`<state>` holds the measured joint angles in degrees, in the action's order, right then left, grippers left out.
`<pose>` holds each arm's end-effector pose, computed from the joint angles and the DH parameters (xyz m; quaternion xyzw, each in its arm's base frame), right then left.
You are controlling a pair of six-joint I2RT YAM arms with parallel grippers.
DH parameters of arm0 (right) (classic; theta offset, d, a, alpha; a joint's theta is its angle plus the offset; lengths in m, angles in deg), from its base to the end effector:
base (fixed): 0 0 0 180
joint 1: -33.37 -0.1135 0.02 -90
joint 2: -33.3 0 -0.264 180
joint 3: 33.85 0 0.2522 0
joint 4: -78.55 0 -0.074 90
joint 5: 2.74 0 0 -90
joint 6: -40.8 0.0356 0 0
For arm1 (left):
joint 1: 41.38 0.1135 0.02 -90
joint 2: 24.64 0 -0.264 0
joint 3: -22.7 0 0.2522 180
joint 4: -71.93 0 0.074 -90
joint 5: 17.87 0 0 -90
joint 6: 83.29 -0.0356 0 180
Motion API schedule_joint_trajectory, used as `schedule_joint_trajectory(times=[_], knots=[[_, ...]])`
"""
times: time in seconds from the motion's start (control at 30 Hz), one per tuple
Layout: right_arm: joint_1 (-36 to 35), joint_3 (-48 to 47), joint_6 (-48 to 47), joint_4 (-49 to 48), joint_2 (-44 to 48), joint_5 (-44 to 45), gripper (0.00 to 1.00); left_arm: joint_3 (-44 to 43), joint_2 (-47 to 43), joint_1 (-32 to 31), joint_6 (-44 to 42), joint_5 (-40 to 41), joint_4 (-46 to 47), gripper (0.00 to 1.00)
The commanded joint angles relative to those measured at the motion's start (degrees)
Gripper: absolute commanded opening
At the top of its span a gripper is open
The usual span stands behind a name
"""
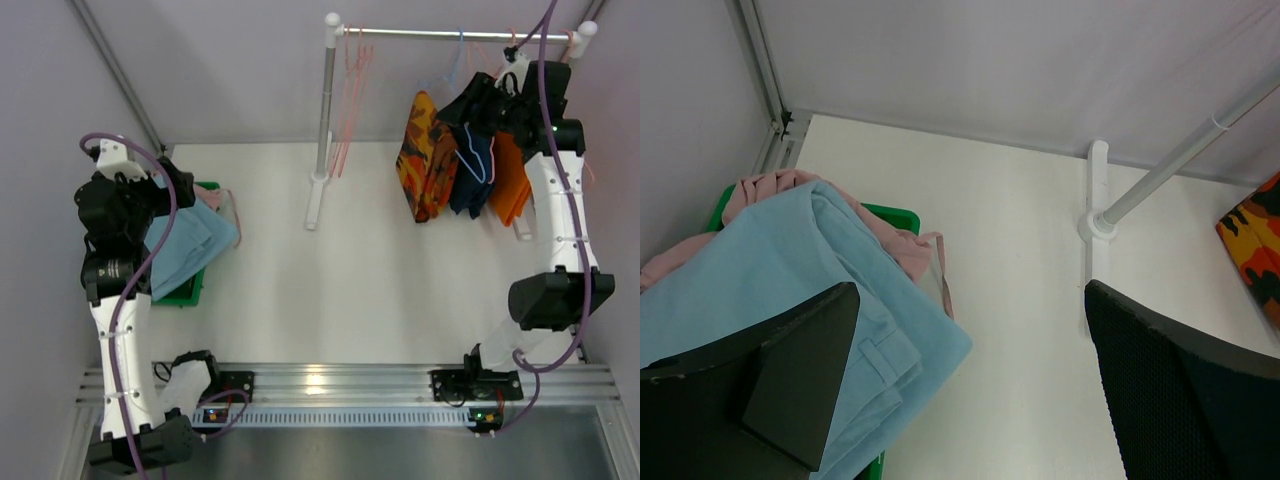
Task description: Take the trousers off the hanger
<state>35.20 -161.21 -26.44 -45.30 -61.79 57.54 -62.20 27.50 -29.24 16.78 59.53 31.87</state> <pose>0.3530 0.0064 0.4686 0.0358 0.8213 0.3071 0.4795 0.1756 0.0298 0.4446 -0.0726 0.7461 -0.0705 0.6580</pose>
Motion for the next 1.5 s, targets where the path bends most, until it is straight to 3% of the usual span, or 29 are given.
schedule_joint_trajectory(times=[0.0, 0.1, 0.4, 0.47, 0.73, 1.1, 1.47], knots=[[0.37, -1.28, 4.56, -5.56, -0.8, -7.36, 0.53, 0.64, -0.29, 0.16, 0.83, -0.58, 3.28, 0.99], [0.29, -0.48, 6.49, -6.97, -1.41, -9.56, 0.48, 0.91, -0.37, 0.25, 0.75, -0.84, 3.37, 0.99], [0.2, 1.1, 11.51, -10.22, -3.7, -13.44, 0.46, 1.17, 0.33, 0.25, 1.01, -1.11, 3.54, 0.99], [0.2, 1.36, 12.04, -11.19, -3.96, -13.79, 0.41, 1.26, 0.51, 0.25, 0.92, -1.2, 3.28, 0.99], [0.2, 1.54, 13.8, -13.82, -3.61, -15.72, 0.0, 2.05, 0.42, 0.25, 2.06, -1.9, 3.27, 0.99], [0.46, 4.18, 29.08, -40.52, 0.78, -19.94, 0.0, 2.05, -1.25, 0.25, 0.92, -1.2, 3.89, 0.99], [0.46, 0.84, 30.59, -49.24, 5.0, -18.89, 0.0, 2.4, -1.87, 0.08, 1.45, -2.25, 6.53, 0.99]])
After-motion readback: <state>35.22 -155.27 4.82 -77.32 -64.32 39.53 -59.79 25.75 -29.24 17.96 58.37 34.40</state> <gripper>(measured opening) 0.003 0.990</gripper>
